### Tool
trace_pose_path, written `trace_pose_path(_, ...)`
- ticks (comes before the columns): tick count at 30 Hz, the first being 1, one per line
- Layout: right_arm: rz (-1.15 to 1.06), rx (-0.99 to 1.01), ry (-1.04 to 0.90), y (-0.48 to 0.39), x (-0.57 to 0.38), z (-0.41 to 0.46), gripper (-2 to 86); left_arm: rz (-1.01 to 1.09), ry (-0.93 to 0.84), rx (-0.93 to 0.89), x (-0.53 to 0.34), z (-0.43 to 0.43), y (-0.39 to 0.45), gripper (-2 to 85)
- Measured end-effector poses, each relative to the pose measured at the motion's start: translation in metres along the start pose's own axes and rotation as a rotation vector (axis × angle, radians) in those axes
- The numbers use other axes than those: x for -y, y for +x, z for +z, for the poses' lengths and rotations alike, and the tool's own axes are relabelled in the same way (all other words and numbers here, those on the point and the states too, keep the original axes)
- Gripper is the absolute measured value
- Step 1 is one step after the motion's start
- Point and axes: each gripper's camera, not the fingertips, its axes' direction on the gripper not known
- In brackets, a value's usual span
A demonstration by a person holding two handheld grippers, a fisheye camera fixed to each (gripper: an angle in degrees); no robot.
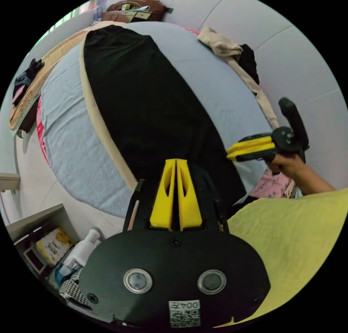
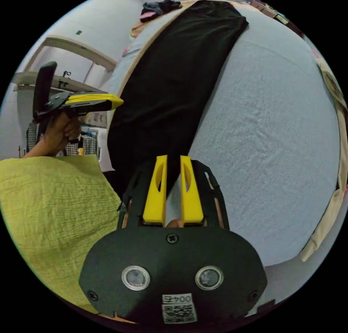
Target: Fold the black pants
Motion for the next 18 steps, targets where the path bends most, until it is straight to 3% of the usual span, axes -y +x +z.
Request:
trace_pose_path(4,0.070,0.177,0.282,0.069,-0.055,-0.043,11.8,-0.011,0.048,-0.058,0.054,-0.009,0.019,5.8)
trace_pose_path(8,0.151,0.293,0.445,0.142,-0.095,-0.064,11.7,0.006,0.008,0.015,0.121,0.018,0.042,9.5)
trace_pose_path(13,0.156,0.328,0.494,0.202,-0.115,-0.076,11.1,-0.031,-0.051,0.047,0.161,0.042,0.045,10.0)
trace_pose_path(18,0.160,0.394,0.516,0.248,-0.117,-0.085,11.0,-0.033,-0.088,0.163,0.176,0.042,0.039,3.2)
